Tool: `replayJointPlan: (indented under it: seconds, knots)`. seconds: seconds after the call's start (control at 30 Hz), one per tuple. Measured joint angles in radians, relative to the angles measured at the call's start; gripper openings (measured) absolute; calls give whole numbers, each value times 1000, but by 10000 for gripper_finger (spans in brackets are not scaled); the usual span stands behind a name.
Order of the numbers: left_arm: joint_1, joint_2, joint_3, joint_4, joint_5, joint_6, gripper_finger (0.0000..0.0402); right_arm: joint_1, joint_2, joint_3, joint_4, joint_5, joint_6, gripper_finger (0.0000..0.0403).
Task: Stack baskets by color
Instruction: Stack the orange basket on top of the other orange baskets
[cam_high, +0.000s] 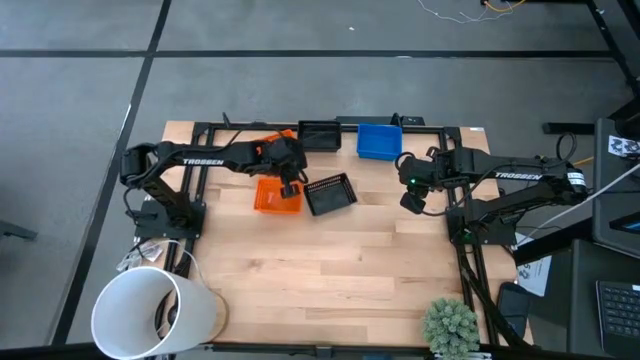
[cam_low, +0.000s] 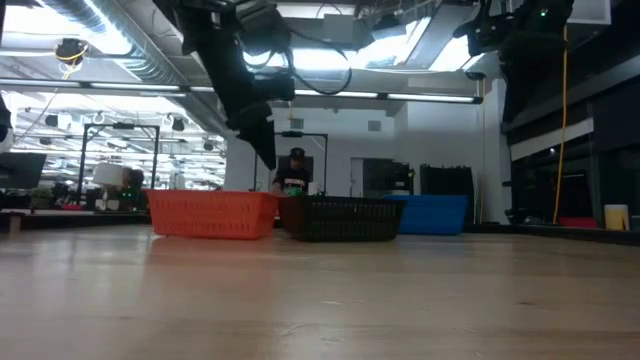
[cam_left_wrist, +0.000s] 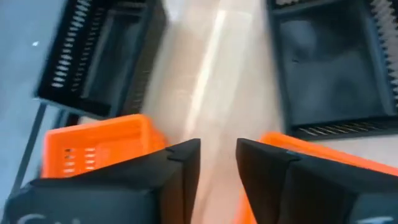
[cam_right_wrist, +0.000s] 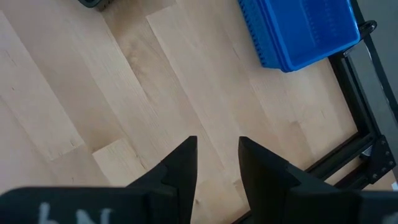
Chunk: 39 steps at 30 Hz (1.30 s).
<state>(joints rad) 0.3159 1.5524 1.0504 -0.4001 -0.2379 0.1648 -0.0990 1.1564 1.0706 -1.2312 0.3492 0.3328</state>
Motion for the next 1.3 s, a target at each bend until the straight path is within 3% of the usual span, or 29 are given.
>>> replayJointPlan:
  seconds: [0.2,0.4,1.07,1.17,1.3]
  knots:
    - [11,-3,0,7,-3,14,118,0,0,0,0,0,2,116]
    - [11,17,0,-94,109,100,118,0,0,0,-1,-1,0,116]
    - [64,203,0,-124,109,133,113,0,0,0,-2,-2,-1,116]
    - [58,223,0,-148,139,110,87,0,0,0,-2,-2,-1,116]
    - [24,219,0,-178,165,25,13,0,0,0,-2,-2,-2,116]
